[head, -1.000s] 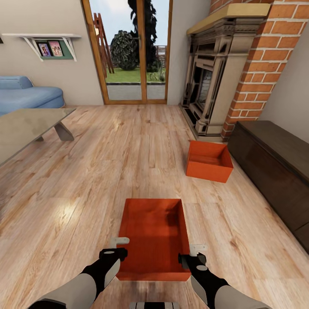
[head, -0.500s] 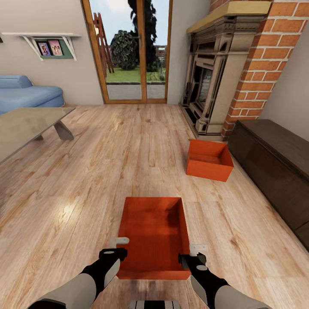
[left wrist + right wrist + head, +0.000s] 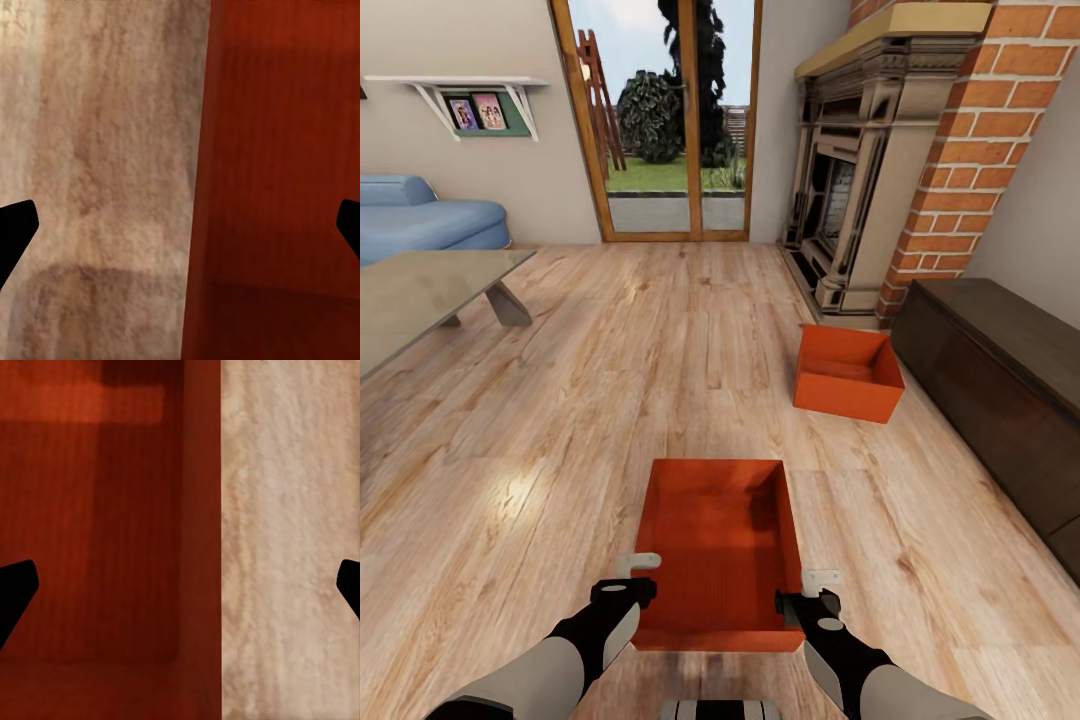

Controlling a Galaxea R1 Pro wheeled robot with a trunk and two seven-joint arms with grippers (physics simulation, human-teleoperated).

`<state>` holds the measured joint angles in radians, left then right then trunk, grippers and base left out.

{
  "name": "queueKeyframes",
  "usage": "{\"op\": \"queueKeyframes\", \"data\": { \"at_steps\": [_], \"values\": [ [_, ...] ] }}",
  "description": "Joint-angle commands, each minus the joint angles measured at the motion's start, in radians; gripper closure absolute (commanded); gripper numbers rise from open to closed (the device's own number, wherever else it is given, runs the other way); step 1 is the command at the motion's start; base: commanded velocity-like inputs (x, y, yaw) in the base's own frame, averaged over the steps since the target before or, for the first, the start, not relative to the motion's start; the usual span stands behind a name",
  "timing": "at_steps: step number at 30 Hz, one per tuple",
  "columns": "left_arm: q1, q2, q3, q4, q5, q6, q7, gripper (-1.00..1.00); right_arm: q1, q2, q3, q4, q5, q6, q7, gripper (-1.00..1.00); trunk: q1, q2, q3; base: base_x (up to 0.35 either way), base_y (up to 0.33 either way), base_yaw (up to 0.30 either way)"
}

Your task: Move the two storage containers from the living room to the garage. In the garage, place one container on the floor and stack the other container on top of it (either order is fine).

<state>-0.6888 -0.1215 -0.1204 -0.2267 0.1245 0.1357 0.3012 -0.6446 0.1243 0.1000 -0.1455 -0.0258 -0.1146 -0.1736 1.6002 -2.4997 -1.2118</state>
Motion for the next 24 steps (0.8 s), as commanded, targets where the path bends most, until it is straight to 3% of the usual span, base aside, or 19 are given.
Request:
{"op": "queueKeyframes", "data": {
  "at_steps": [1,24],
  "values": [
    [0.0,0.0,-0.009,-0.003,0.011,0.005,0.007,-1.0,-0.001,0.0,0.009,0.0,-0.003,-0.002,-0.006,-1.0,0.0,0.0,-0.001,0.0,0.0,0.0],
    [0.0,0.002,-0.007,-0.012,0.01,0.015,0.009,-1.0,-0.001,0.001,0.007,0.0,-0.002,0.011,-0.007,-1.0,0.0,0.0,-0.001,0.0,0.0,0.0]
  ]
}}
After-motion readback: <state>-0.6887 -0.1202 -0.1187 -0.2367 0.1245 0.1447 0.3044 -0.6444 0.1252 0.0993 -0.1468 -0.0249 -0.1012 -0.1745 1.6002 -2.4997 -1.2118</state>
